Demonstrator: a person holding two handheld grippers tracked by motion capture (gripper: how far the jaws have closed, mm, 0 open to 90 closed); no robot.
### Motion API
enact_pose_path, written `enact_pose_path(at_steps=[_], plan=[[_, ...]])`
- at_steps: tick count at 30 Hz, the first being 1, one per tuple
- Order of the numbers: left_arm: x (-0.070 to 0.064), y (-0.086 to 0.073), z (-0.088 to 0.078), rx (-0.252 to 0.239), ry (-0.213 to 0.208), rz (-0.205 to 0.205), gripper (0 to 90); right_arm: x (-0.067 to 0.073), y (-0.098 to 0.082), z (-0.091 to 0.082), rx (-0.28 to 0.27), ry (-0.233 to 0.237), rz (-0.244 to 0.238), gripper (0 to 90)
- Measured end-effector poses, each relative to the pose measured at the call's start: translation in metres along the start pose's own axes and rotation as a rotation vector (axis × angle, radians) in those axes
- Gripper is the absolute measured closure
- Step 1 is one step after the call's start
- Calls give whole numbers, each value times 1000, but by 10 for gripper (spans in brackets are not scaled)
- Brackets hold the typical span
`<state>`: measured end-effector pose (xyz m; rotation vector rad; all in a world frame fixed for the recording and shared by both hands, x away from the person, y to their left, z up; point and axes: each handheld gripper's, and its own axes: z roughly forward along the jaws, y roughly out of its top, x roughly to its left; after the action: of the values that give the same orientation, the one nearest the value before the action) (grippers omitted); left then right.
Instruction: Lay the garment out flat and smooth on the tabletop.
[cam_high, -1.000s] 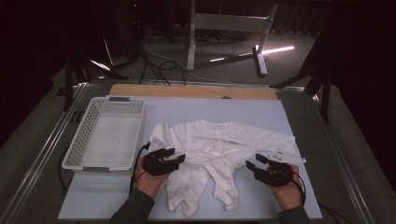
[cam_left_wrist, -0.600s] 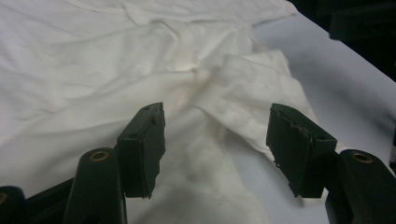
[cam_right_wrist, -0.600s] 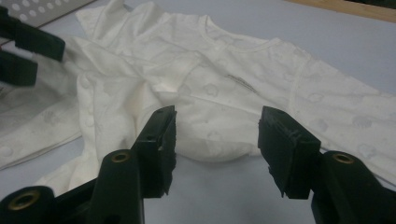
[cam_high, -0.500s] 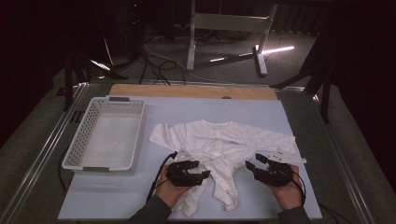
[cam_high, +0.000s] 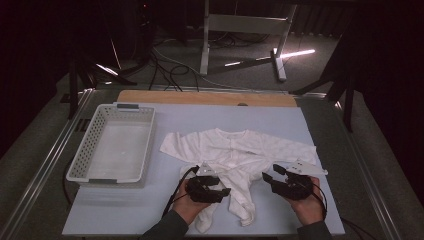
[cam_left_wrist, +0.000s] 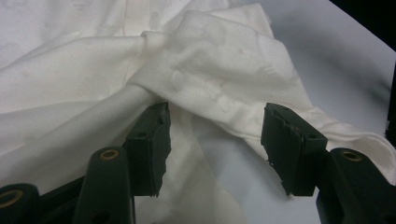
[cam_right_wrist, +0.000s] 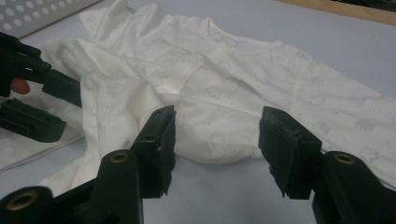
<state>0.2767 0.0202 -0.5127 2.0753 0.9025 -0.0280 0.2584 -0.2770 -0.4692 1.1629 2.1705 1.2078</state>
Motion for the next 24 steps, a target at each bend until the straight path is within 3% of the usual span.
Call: enact_pose_path(at_steps=[6,11,12,16,19,24], plan=[[0,4,9,43,-28,-1,436,0,0,0,-4,-2,2,456],[1,13,16,61,-38,-10,530,0,0,0,-5,-2,2,456],[4,16,15,42,-28,-33,595,1,0,0,-7,-2,2,456],[8,20,11,16,-10,-52,815,1,0,0,-7,0,2,456],[10,23,6,-11,-20,-61,873,1,0,0,-4,1,1,456],[15,25,-5,-45,-46,-71,879,2,1,1,-3,1,-2,456]])
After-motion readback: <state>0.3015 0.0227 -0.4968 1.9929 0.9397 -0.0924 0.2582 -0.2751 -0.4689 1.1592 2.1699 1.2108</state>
